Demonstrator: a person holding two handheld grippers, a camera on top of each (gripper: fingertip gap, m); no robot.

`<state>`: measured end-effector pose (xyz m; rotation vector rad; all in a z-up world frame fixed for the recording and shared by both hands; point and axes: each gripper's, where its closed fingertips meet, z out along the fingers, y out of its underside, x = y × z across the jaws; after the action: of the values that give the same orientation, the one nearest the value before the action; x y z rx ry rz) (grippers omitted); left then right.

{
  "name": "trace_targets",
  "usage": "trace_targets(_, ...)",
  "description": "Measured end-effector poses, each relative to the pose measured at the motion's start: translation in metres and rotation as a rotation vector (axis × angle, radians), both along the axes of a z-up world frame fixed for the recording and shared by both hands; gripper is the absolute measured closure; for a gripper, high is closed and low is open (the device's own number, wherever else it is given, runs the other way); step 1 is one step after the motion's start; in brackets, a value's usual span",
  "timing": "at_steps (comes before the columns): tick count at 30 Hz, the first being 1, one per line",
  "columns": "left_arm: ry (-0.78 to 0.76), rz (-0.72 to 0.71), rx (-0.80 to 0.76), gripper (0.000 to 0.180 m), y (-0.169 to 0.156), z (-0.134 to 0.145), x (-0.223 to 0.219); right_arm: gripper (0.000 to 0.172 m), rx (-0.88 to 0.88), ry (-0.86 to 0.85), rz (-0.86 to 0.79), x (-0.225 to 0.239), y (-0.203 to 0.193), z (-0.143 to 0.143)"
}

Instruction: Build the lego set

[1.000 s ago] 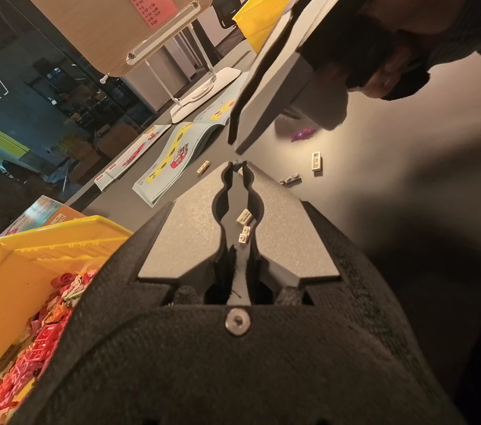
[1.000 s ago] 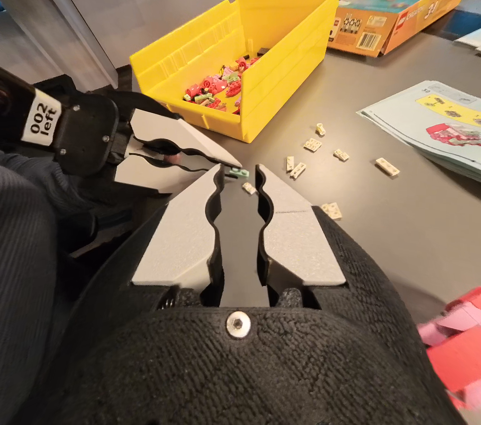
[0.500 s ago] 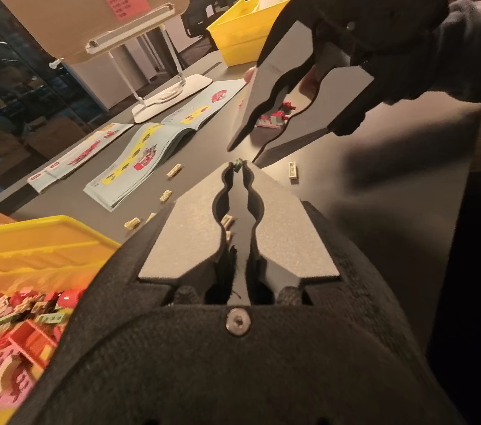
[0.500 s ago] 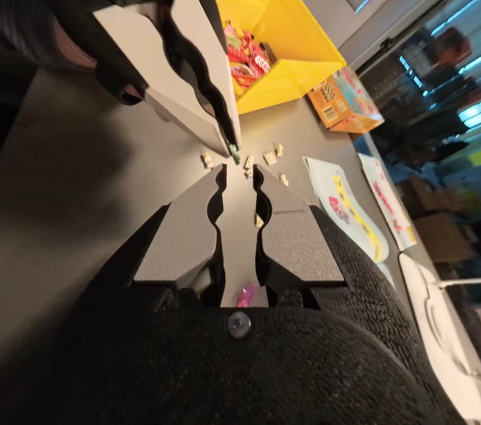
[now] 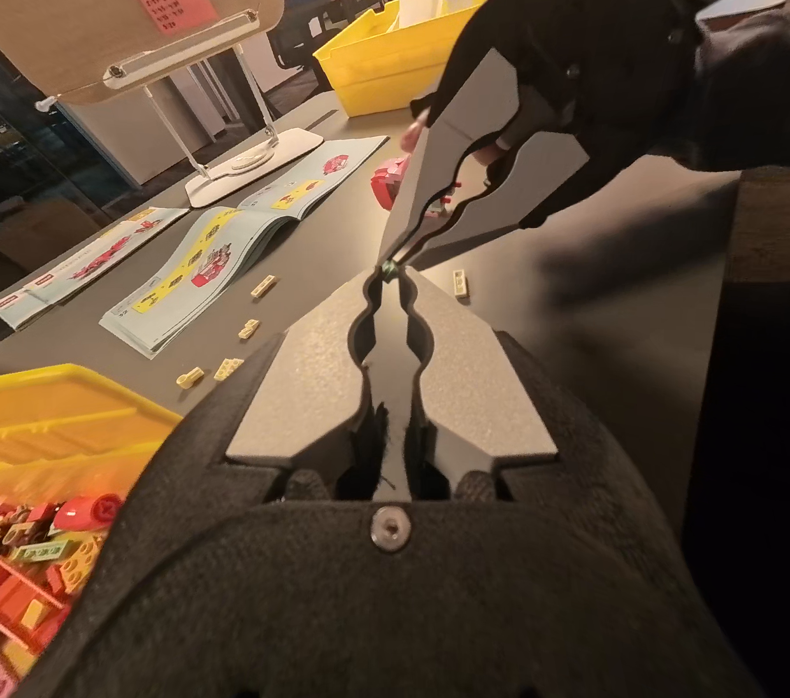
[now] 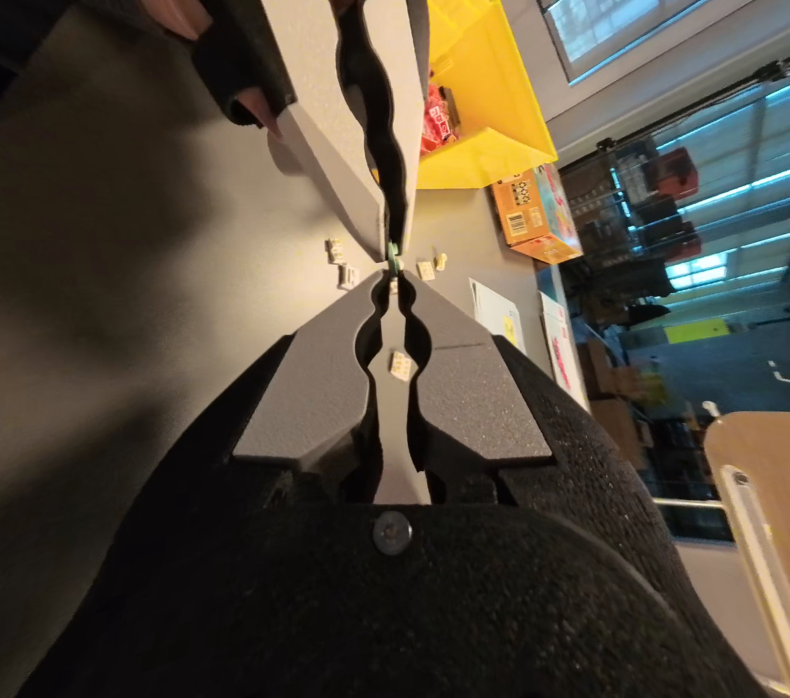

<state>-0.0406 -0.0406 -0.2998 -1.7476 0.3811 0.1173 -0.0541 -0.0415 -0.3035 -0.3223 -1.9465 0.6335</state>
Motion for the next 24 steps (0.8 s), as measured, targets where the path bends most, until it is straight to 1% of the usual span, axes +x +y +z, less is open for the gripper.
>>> trace_targets(3, -0.103, 0.003, 0.021, 0.172, 0.0, 0.006, -0.002, 0.17, 0.056, 0.088, -0.011, -0.002, 0.0, 0.006)
trace_targets(5, -0.19, 0.014, 0.031, 0.161, 0.0, 0.01, -0.006, 0.17, 0.102, 0.132, -0.023, -0.003, 0.002, 0.008)
trace_targets(7, -0.241, 0.015, 0.026, 0.16, 0.0, 0.011, -0.009, 0.17, 0.144, 0.174, -0.033, -0.005, 0.004, 0.01)
trace_targets(11, -0.25, -0.02, 0.007, 0.169, 0.0, 0.009, -0.005, 0.171, 0.191, 0.214, -0.031, -0.006, 0.003, 0.012)
trace_targets(15, -0.246, -0.01, -0.018, 0.172, 0.002, 0.006, -0.005, 0.171, 0.211, 0.219, -0.029, -0.006, 0.002, 0.01)
trace_targets(17, -0.256, -0.004, -0.028, 0.173, 0.003, 0.005, -0.007, 0.17, 0.17, 0.212, -0.038, -0.006, 0.003, 0.01)
trace_targets(18, -0.253, 0.008, -0.031, 0.173, 0.003, 0.004, -0.008, 0.169, 0.095, 0.174, -0.048, -0.006, 0.004, 0.008)
trace_targets(19, -0.242, 0.033, -0.03, 0.173, 0.004, 0.003, -0.011, 0.163, -0.015, 0.077, -0.069, -0.005, 0.007, 0.002)
trace_targets(20, -0.232, 0.048, -0.026, 0.173, 0.004, 0.003, -0.012, 0.153, -0.156, -0.048, -0.11, -0.004, 0.011, -0.006)
trace_targets(22, -0.202, 0.09, -0.033, 0.173, 0.003, 0.001, -0.017, 0.146, -0.412, -0.314, -0.201, 0.001, 0.019, -0.025)
trace_targets(23, -0.184, 0.105, -0.038, 0.173, 0.003, 0.0, -0.018, 0.146, -0.486, -0.401, -0.263, 0.003, 0.025, -0.034)
trace_targets(24, -0.168, 0.114, -0.042, 0.173, 0.003, -0.001, -0.018, 0.146, -0.519, -0.464, -0.317, 0.006, 0.029, -0.042)
